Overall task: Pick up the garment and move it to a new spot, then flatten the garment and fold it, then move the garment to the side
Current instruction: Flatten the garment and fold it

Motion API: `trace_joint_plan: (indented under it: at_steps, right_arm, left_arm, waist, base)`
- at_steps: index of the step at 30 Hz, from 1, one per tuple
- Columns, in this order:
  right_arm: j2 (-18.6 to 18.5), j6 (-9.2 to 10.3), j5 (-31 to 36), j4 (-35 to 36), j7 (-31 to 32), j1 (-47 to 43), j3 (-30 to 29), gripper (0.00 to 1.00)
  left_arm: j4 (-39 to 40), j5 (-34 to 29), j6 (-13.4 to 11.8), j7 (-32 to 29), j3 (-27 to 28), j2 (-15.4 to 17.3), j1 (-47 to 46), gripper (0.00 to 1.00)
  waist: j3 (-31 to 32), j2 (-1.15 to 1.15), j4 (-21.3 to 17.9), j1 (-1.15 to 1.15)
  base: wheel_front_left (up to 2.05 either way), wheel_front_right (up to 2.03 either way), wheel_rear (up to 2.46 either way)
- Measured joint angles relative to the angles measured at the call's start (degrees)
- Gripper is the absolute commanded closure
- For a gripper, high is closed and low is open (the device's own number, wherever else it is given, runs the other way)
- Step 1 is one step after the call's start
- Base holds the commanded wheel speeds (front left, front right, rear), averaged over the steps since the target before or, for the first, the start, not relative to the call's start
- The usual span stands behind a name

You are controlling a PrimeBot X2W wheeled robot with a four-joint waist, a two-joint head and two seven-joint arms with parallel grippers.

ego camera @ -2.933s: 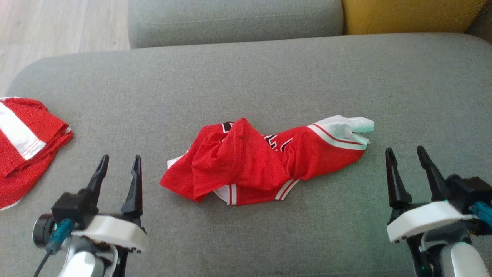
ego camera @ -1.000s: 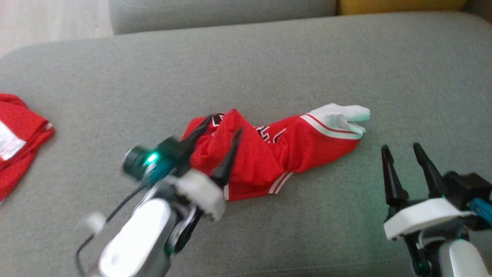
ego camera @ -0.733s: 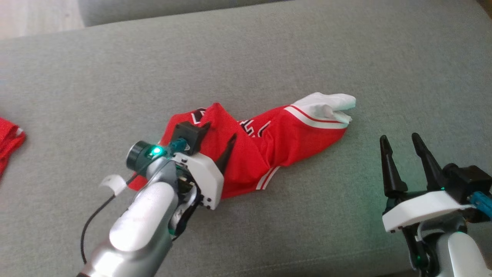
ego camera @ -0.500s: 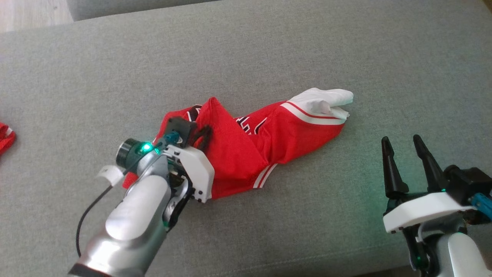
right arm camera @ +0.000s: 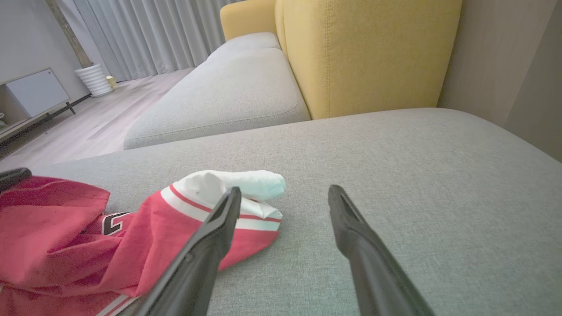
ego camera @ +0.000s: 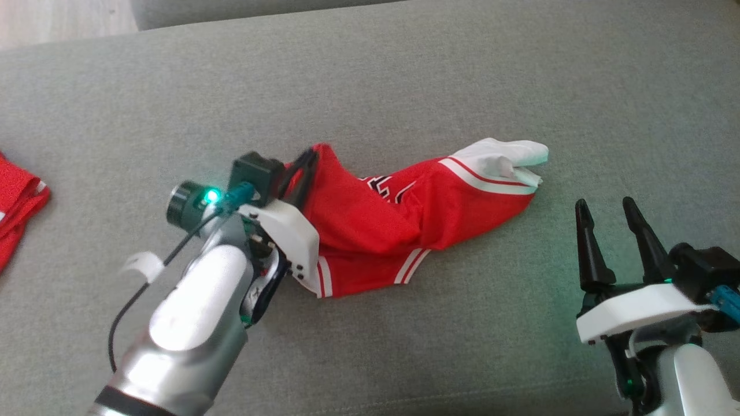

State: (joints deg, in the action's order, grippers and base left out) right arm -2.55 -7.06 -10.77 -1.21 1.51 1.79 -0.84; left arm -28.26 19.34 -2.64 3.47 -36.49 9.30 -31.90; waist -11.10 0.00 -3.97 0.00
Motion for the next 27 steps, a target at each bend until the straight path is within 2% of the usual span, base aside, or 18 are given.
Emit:
trace_joint_plan:
  at_steps: [7,13,17,21,23,24,25,27]
  right_arm:
    - [0.0,0.0,0.0,0.1,0.0,-0.2,-0.7,0.0]
    - [0.0,0.0,-0.4,0.5,0.1,-0.3,-1.1,0.0]
    - [0.0,0.0,-0.8,0.6,0.4,-0.7,-1.2,0.0]
    - [0.0,0.0,-0.9,0.8,0.6,-1.4,-1.5,0.0]
    - [0.0,0.0,-0.9,0.9,0.9,-1.4,-1.6,0.0]
    - [0.0,0.0,-0.9,0.9,1.0,-1.4,-1.6,0.0]
    - [0.0,0.0,-0.9,0.9,1.1,-1.4,-1.6,0.0]
    - [0.0,0.0,-0.9,1.2,1.3,-1.4,-1.6,0.0]
  left_arm:
    - [15.1,1.6,-2.3,1.2,1.8,3.0,4.6,1.0]
    - [26.6,4.9,-6.9,-0.1,5.4,8.4,18.1,1.0]
    - [27.6,8.3,-10.0,0.8,8.7,10.4,28.7,1.0]
    - [24.7,10.8,-9.9,4.1,9.8,9.8,32.3,1.0]
    - [22.9,11.6,-8.9,5.8,10.0,9.0,31.9,1.0]
    - [21.9,12.0,-8.9,6.2,10.1,8.4,31.5,0.76]
    - [20.9,12.2,-8.8,6.5,10.1,7.9,31.2,0.0]
    - [20.0,12.2,-8.6,7.5,10.3,7.4,30.7,0.0]
  waist:
    - [1.4,0.0,1.6,0.0]
    - [2.1,0.0,2.6,0.0]
    - [2.1,0.0,3.1,0.0]
    - [1.7,0.0,3.7,0.0]
    - [1.5,0.0,3.9,0.0]
    - [1.5,0.0,3.9,0.0]
    - [1.5,0.0,3.9,0.0]
    - [1.6,0.0,3.7,0.0]
  base:
    - [0.0,0.0,0.0]
    - [0.0,0.0,0.0]
    - [0.0,0.0,0.0]
    - [0.0,0.0,0.0]
    - [0.0,0.0,0.0]
    - [0.0,0.0,0.0]
    - [0.0,0.0,0.0]
    - [0.0,0.0,0.0]
